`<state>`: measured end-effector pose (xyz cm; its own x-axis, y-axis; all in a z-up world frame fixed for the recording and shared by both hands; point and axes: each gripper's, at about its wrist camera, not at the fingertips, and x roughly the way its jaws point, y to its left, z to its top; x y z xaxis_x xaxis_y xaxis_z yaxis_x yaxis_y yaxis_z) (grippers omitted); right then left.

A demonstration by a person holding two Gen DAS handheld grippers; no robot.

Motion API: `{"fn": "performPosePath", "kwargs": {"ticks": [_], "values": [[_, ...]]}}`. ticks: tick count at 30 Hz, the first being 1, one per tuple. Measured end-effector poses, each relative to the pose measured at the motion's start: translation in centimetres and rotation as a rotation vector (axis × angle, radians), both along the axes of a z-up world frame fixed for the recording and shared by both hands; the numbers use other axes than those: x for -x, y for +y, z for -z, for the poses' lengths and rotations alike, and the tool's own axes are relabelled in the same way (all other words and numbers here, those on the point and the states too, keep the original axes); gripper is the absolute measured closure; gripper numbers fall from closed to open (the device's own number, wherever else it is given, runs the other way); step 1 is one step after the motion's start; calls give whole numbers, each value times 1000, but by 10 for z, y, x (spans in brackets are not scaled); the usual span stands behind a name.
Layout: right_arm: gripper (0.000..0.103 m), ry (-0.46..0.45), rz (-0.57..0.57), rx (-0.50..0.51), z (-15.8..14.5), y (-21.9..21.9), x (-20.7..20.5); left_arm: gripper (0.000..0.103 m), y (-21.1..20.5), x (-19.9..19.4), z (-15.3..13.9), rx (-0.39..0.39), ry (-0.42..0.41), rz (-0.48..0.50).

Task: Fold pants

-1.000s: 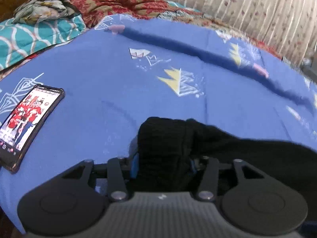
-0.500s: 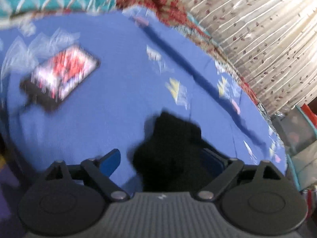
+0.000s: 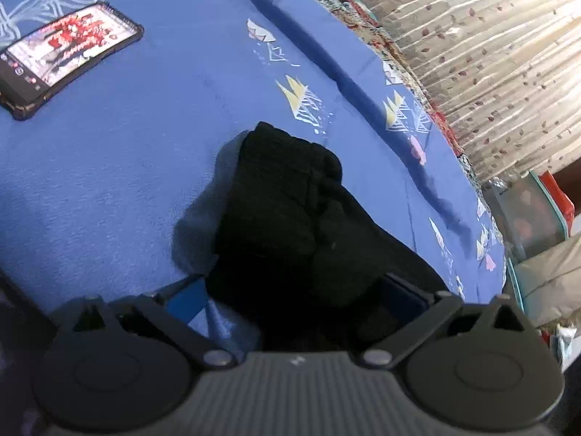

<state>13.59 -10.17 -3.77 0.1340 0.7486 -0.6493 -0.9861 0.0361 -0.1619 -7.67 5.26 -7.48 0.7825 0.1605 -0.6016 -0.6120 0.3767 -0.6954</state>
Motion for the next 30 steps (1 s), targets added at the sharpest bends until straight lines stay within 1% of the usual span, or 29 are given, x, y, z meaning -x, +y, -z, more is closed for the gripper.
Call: {"fn": "performPosePath", "kwargs": {"ticks": [2, 3, 4, 5, 6, 7, 9, 10, 14, 18, 19, 20, 21, 22, 23, 24, 25, 26, 27, 29, 30], "values": [[86, -51, -97, 110, 27, -1, 15, 0, 2, 1, 2, 24, -12, -14], [84, -85, -130, 133, 37, -3, 22, 0, 3, 1, 3, 34, -19, -18], [84, -154, -148, 110, 43, -8, 31, 0, 4, 3, 3, 44, -27, -23], [84, -183, -155, 106, 43, -8, 34, 0, 5, 6, 4, 52, -36, -24], [82, -177, -151, 108, 41, -7, 33, 0, 6, 8, 5, 60, -43, -24], [80, -138, -141, 109, 36, -6, 27, 0, 7, 11, 6, 68, -48, -23], [65, -30, -106, 100, 21, -4, 9, 0, 9, 17, 7, 80, -59, -29], [63, 31, -81, 83, 12, -6, -1, 0, 9, 21, 6, 82, -62, -38], [62, 210, -49, 22, -11, -17, -22, 0, 10, 32, 6, 92, -79, -61], [63, 313, -5, -10, -17, -13, -29, 0, 14, 19, 10, 107, -61, -41], [63, 347, 15, -17, -17, -7, -33, 0, 15, 14, 10, 99, -61, -32], [66, 376, 32, -18, -17, -7, -30, 1, 15, 8, 8, 85, -58, -28], [74, 405, 47, -18, -16, -3, -32, 7, 15, 3, 7, 68, -44, -31], [79, 427, 62, -9, -13, 5, -34, 17, 15, -2, 6, 48, -27, -37], [85, 443, 80, 14, -8, 11, -35, 46, 16, -5, 5, 34, -4, -37], [90, 472, 98, 56, 0, 17, -36, 59, 18, -7, 6, 36, 12, -27], [92, 528, 113, 117, 13, 25, -36, 63, 19, -4, 7, 48, 10, -24], [93, 582, 113, 174, 25, 26, -34, 72, 19, -1, 6, 47, 12, -27], [93, 607, 92, 204, 33, 28, -26, 76, 17, 3, 2, 32, 24, -32], [95, 543, -2, 205, 30, 26, 0, 80, 11, 17, -10, -17, 22, -41], [99, 524, -44, 224, 30, 26, 11, 80, 8, 25, -14, -35, 16, -44]]}}
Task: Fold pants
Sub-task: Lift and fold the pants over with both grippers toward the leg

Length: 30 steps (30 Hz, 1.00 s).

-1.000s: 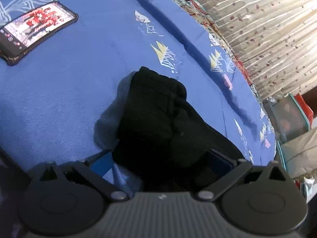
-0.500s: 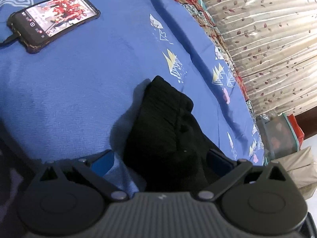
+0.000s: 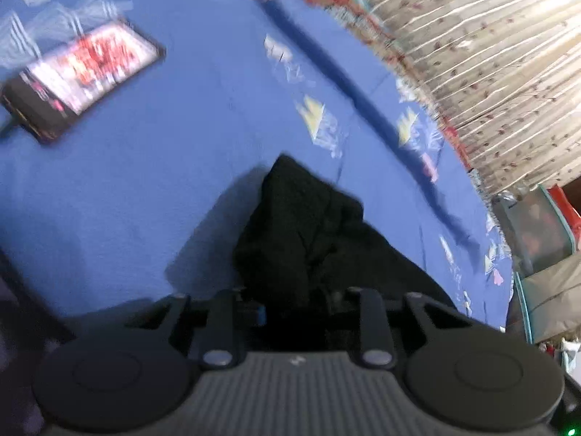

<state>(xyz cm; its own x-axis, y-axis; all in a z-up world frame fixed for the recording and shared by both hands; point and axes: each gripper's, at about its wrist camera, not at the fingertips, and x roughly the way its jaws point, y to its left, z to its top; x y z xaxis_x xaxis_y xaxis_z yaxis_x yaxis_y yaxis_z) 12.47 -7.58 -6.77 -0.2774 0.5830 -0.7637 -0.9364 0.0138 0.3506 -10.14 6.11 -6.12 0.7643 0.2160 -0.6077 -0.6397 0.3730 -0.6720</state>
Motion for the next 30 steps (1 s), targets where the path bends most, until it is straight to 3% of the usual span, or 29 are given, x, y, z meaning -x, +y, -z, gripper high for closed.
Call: {"fn": "performPosePath", "kwargs": {"ticks": [3, 7, 11, 15, 17, 21, 23, 25, 30], "values": [[99, -27, -19, 31, 12, 3, 12, 80, -1, 8, 8, 9, 31, -22], [98, 72, 28, 26, 10, -2, 1, 68, -2, 4, 9, -13, 69, -38], [83, 64, 41, -74, -18, -32, -17, 61, -5, 11, -16, -79, 85, -52], [73, 34, 207, -155, -37, -86, -54, 56, -10, 36, -53, -187, 59, -171], [73, 18, 316, -172, -40, -115, -77, 56, -12, 35, -68, -205, 29, -167], [73, 92, 562, -112, -29, -158, -128, 56, -30, -13, -81, -250, 27, -15], [74, 182, 651, -8, -9, -172, -148, 56, -45, -50, -74, -250, 44, 91], [75, 287, 657, 81, 11, -185, -149, 56, -60, -83, -64, -224, 75, 172], [75, 304, 650, -8, 2, -223, -146, 55, -104, -147, -44, -222, 144, 373]]}}
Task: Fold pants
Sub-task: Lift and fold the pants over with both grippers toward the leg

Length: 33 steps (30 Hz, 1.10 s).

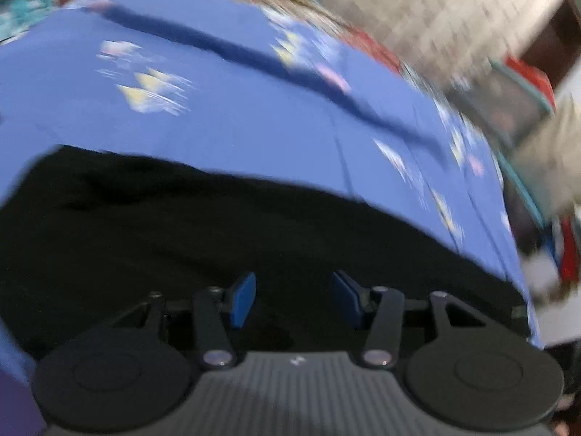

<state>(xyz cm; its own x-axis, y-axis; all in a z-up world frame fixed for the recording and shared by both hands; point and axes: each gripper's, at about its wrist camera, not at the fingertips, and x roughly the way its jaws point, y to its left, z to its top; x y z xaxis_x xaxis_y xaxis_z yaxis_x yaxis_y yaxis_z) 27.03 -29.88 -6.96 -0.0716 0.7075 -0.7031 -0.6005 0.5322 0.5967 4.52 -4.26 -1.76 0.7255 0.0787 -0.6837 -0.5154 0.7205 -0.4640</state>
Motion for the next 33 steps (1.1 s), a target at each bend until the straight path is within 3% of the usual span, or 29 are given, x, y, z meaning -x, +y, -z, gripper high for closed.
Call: {"fn": "performPosePath", "kwargs": {"ticks": [4, 6, 11, 16, 22, 26, 28, 29, 30, 33], "values": [[72, -68, 191, -120, -19, -64, -36, 56, -27, -22, 21, -27, 147, 78], [63, -117, 331, -152, -27, -102, -57, 59, -30, -22, 35, -4, 232, 83], [53, -151, 743, -174, -19, -207, -103, 59, -41, -7, 33, -13, 231, 85], [52, -92, 974, -201, 6, -259, -129, 58, -33, -4, 25, 34, 235, 48], [52, 1, 1051, -337, 31, -269, -164, 57, -29, -15, 8, 66, 193, 43], [54, 14, 1056, -349, 21, -266, -189, 57, -30, -40, 1, 100, 138, 60], [62, -1, 1051, -324, 17, -266, -199, 57, -35, -57, 0, 101, 124, 80], [80, -6, 1038, -306, 14, -270, -197, 57, -38, -64, 1, 91, 124, 91], [90, -12, 1018, -281, 13, -268, -200, 57, -42, -72, 2, 80, 133, 100], [91, -112, 958, -264, -7, -257, -193, 59, -47, -90, 10, 90, 160, 123]]}}
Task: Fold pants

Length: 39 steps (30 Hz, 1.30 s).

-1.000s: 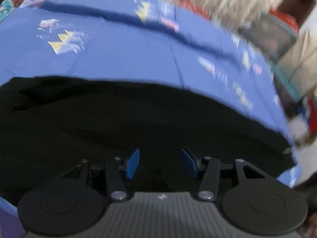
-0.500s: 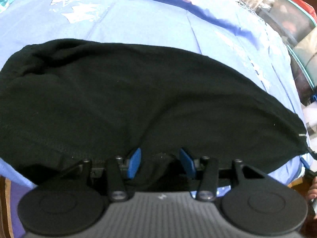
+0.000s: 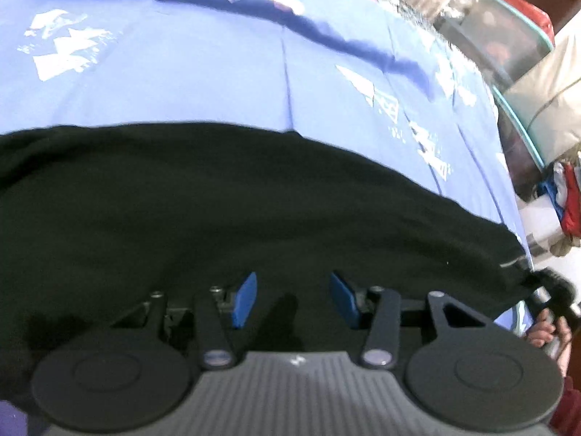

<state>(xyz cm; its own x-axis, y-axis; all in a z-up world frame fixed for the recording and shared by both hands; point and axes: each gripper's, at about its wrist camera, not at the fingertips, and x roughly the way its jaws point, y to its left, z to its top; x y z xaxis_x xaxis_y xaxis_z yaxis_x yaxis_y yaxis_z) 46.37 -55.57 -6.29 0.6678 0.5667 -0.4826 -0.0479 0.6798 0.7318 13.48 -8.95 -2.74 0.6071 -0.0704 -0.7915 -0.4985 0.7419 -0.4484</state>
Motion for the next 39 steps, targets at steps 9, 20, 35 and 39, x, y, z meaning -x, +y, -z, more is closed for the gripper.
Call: {"fn": "performPosePath", "kwargs": {"ticks": [9, 20, 35, 39], "values": [[91, -465, -528, 401, -75, 134, 96, 57, 4, 15, 6, 56, -30, -7], [75, -826, -952, 1147, 29, 259, 229, 53, 20, 30, 2, 84, -71, -26], [94, -763, -839, 828, -14, 215, 207, 79, -56, -140, 24, 284, -84, 217], [89, -736, -840, 847, -1, 219, 203, 85, -72, -146, 20, 70, -107, 248]]}}
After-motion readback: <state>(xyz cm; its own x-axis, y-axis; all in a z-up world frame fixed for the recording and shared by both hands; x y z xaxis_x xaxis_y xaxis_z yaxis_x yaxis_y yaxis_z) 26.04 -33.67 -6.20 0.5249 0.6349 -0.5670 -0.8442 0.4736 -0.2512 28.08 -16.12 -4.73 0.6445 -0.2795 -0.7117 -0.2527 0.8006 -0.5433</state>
